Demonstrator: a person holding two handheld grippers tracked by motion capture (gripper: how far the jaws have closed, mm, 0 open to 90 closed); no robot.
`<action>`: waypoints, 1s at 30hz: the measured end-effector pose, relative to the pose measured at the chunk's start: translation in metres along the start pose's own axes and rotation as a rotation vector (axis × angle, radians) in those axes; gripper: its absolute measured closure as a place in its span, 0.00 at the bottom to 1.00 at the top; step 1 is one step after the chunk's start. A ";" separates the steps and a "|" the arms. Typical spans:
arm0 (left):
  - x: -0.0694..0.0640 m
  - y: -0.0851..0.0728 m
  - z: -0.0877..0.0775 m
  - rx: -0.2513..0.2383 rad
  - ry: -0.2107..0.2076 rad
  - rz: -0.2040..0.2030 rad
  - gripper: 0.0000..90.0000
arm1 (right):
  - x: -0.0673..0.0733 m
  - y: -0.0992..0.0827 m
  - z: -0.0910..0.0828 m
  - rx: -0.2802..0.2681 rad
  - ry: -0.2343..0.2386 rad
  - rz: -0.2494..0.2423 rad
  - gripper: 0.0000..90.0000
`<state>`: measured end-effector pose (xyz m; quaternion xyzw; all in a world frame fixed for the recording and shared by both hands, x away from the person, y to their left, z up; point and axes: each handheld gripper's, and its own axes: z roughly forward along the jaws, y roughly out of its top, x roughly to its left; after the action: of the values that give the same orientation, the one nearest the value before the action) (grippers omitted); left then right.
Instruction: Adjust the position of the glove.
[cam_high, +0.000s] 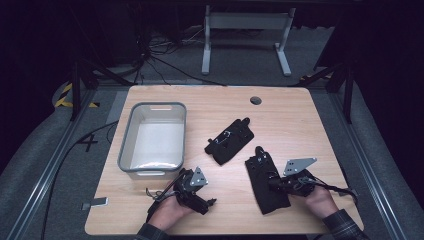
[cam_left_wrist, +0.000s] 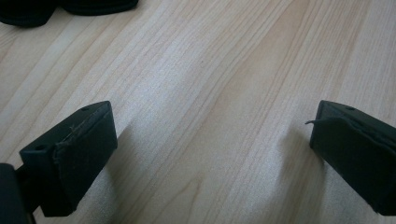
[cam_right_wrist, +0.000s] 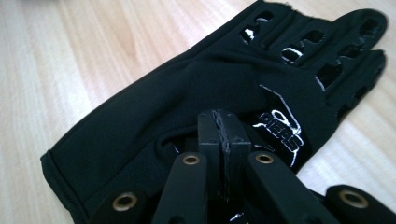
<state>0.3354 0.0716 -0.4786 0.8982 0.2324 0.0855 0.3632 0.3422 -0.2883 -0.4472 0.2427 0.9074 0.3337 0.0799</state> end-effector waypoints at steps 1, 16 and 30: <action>0.000 0.000 0.000 0.000 0.000 0.000 0.01 | 0.001 0.000 0.000 -0.002 0.001 -0.003 0.99; 0.000 0.000 0.000 0.000 0.001 -0.001 0.01 | 0.017 0.013 0.016 -0.023 0.067 -0.025 0.99; -0.001 0.006 -0.001 0.033 0.011 -0.015 0.04 | 0.007 0.011 0.000 -0.071 0.021 0.000 0.88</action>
<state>0.3365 0.0684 -0.4741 0.9019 0.2424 0.0838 0.3475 0.3400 -0.2777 -0.4399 0.2361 0.8957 0.3684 0.0789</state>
